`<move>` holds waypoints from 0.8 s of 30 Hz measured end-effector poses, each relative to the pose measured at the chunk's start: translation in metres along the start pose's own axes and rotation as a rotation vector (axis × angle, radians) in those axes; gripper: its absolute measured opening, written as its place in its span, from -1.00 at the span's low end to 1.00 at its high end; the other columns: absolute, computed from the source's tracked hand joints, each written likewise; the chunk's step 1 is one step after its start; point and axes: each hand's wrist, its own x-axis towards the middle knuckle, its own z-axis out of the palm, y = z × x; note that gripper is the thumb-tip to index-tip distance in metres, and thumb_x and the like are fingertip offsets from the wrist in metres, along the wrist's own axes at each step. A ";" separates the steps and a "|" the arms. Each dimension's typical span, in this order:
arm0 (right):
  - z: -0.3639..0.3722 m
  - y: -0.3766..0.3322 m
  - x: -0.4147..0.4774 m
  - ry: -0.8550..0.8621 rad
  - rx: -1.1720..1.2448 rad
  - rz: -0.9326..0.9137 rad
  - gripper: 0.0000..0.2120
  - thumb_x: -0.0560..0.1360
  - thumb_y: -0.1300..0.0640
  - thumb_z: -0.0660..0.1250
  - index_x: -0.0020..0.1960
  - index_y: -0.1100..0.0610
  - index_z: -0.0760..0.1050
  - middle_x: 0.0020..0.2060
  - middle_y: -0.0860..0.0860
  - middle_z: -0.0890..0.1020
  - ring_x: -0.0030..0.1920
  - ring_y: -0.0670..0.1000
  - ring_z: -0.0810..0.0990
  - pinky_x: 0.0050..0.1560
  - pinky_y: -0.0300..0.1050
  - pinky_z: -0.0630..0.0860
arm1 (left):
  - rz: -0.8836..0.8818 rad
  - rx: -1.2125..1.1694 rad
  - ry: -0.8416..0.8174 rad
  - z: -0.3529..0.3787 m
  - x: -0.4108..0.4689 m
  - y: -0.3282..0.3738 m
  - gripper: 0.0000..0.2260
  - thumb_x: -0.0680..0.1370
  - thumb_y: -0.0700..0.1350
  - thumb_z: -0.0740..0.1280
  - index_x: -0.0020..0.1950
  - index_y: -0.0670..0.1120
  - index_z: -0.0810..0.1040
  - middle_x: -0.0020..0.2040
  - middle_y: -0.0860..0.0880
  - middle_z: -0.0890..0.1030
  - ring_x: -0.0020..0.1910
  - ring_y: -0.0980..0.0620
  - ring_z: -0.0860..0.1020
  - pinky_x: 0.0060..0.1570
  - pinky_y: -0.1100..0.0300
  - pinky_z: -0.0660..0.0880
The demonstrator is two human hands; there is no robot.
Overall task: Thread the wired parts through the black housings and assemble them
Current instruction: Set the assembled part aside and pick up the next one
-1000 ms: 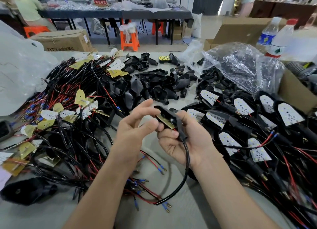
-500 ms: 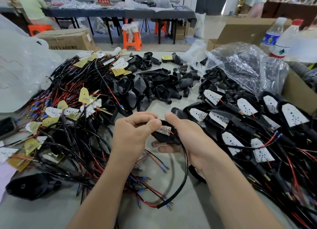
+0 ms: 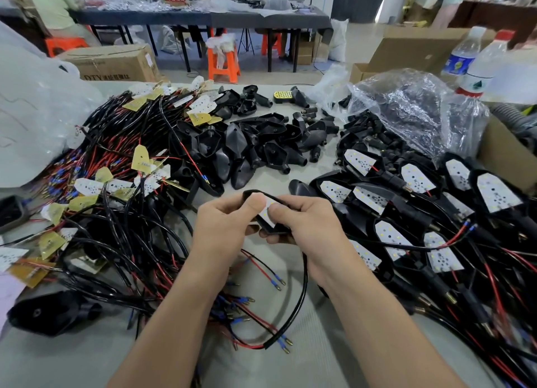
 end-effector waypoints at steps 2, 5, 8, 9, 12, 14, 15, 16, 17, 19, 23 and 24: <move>0.001 -0.001 -0.001 0.011 -0.005 0.003 -0.85 0.59 0.34 0.34 0.04 0.28 0.69 -0.21 0.21 0.71 -0.29 0.02 0.69 -0.30 -0.23 0.57 | 0.039 0.027 0.031 0.001 0.000 -0.001 -0.85 0.60 -0.06 0.43 -0.09 0.08 0.79 -0.15 -0.04 0.76 -0.06 -0.12 0.73 0.10 -0.18 0.65; 0.004 -0.002 -0.003 -0.029 -0.034 0.032 -0.83 0.59 0.32 0.34 0.12 0.22 0.67 -0.15 0.19 0.72 -0.22 0.03 0.70 -0.25 -0.20 0.62 | 0.097 0.053 0.107 0.000 0.001 -0.003 -0.84 0.57 -0.07 0.45 -0.15 0.13 0.78 -0.21 -0.03 0.75 -0.10 -0.20 0.71 0.02 -0.19 0.66; 0.002 -0.003 -0.003 -0.072 -0.046 0.124 -0.69 0.57 0.29 0.38 0.30 0.14 0.53 -0.09 0.17 0.69 -0.31 0.07 0.67 -0.31 -0.15 0.60 | 0.099 0.013 0.209 -0.001 0.003 -0.004 -0.81 0.57 -0.13 0.46 -0.17 0.11 0.77 -0.23 -0.03 0.74 -0.16 -0.16 0.71 -0.09 -0.09 0.69; -0.002 -0.004 -0.003 -0.090 -0.080 0.155 -0.61 0.55 0.30 0.40 0.34 0.11 0.47 -0.09 0.19 0.67 -0.35 0.07 0.64 -0.34 -0.15 0.58 | 0.086 -0.040 0.260 -0.002 0.005 -0.003 -0.81 0.57 -0.15 0.46 -0.18 0.09 0.77 -0.24 -0.02 0.74 -0.21 -0.10 0.71 -0.16 -0.01 0.68; -0.015 -0.010 -0.005 -0.234 -0.202 0.188 -0.50 0.52 0.38 0.39 0.40 0.11 0.39 -0.22 0.19 0.66 -0.42 0.04 0.59 -0.41 -0.20 0.52 | 0.038 -0.275 0.457 -0.012 0.013 0.003 -0.82 0.58 -0.22 0.46 -0.19 0.00 0.74 -0.27 0.01 0.74 -0.28 0.07 0.71 -0.27 0.23 0.63; -0.025 -0.018 -0.004 -0.311 -0.132 0.142 -0.48 0.51 0.43 0.35 0.42 0.15 0.41 -0.30 0.16 0.65 -0.45 0.01 0.57 -0.47 -0.24 0.47 | 0.022 -0.400 0.553 -0.022 0.016 0.006 -0.88 0.59 -0.21 0.44 -0.13 -0.07 0.70 -0.29 0.02 0.73 -0.28 0.10 0.71 -0.27 0.25 0.63; -0.031 -0.022 -0.003 -0.321 -0.032 0.114 -0.48 0.49 0.42 0.35 0.41 0.15 0.44 -0.30 0.15 0.64 -0.47 0.00 0.56 -0.50 -0.27 0.45 | 0.022 -0.439 0.580 -0.026 0.016 0.007 -0.89 0.60 -0.20 0.44 -0.12 -0.09 0.69 -0.29 0.02 0.73 -0.28 0.10 0.71 -0.27 0.25 0.63; -0.036 -0.025 -0.001 -0.323 0.096 0.092 -0.49 0.47 0.38 0.34 0.39 0.13 0.48 -0.30 0.14 0.64 -0.48 -0.03 0.55 -0.52 -0.29 0.43 | 0.021 -0.463 0.599 -0.029 0.017 0.007 -0.89 0.61 -0.20 0.43 -0.12 -0.11 0.68 -0.30 0.01 0.73 -0.28 0.10 0.71 -0.26 0.24 0.64; -0.040 -0.027 0.000 -0.324 0.238 0.077 -0.53 0.46 0.33 0.32 0.35 0.11 0.54 -0.29 0.14 0.64 -0.48 -0.04 0.54 -0.53 -0.31 0.43 | 0.020 -0.479 0.605 -0.031 0.016 0.007 -0.89 0.61 -0.20 0.43 -0.12 -0.12 0.67 -0.30 0.01 0.72 -0.28 0.09 0.71 -0.26 0.23 0.64; -0.044 -0.028 0.001 -0.337 0.504 0.084 -0.62 0.44 0.29 0.31 0.22 0.13 0.68 -0.23 0.16 0.67 -0.44 -0.06 0.56 -0.50 -0.33 0.48 | 0.014 -0.472 0.607 -0.031 0.016 0.006 -0.88 0.60 -0.20 0.44 -0.14 -0.13 0.67 -0.32 0.00 0.72 -0.33 0.08 0.69 -0.28 0.24 0.63; -0.038 -0.020 0.001 -0.414 0.809 0.105 -0.62 0.26 0.42 0.31 -0.02 0.21 0.75 -0.04 0.21 0.73 -0.30 -0.02 0.68 -0.32 -0.28 0.60 | -0.018 -0.379 0.618 -0.030 0.019 0.001 -0.89 0.58 -0.19 0.47 -0.15 -0.09 0.70 -0.31 -0.02 0.72 -0.37 0.05 0.68 -0.33 0.25 0.60; -0.036 -0.017 0.002 -0.439 0.798 0.066 -0.53 0.25 0.52 0.28 0.01 0.20 0.75 0.01 0.18 0.74 -0.22 -0.01 0.72 -0.24 -0.26 0.63 | -0.038 -0.362 0.586 -0.030 0.021 -0.001 -0.92 0.59 -0.18 0.46 -0.10 -0.09 0.70 -0.25 -0.07 0.74 -0.35 0.02 0.69 -0.33 0.24 0.61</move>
